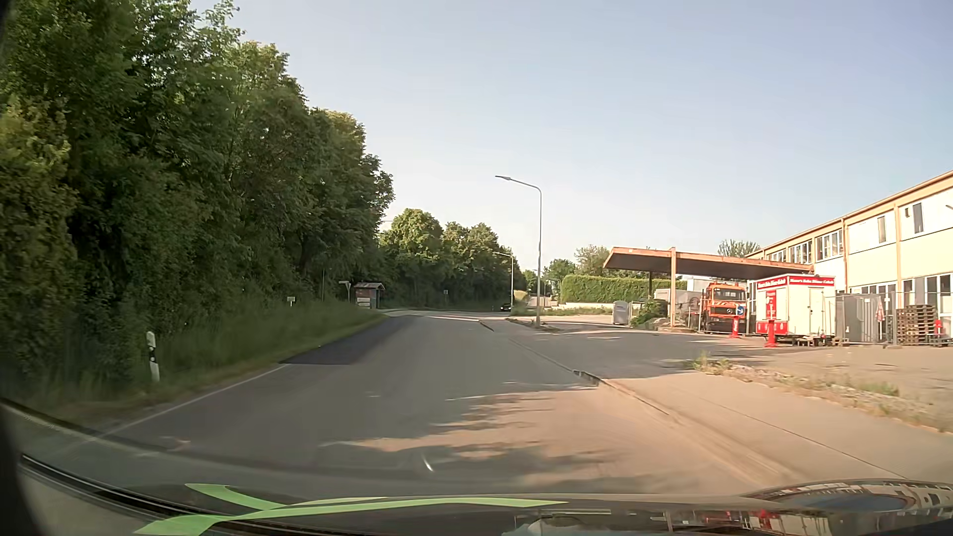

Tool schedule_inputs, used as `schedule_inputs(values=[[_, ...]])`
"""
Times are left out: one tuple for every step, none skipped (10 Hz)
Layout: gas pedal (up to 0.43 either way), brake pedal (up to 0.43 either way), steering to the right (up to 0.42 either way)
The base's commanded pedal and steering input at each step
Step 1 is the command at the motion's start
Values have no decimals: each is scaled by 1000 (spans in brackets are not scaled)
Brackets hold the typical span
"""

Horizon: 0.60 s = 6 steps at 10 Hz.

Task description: Follow the waypoints while adhering to traffic rules and regulations

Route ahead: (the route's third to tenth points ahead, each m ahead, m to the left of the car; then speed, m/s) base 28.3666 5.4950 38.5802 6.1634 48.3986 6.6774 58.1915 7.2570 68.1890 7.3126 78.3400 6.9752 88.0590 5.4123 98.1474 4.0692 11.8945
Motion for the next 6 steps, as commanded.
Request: schedule_inputs(values=[[150,0,-47],[138,0,-47],[138,0,-45],[138,0,-43],[138,0,-40],[150,0,-33]])
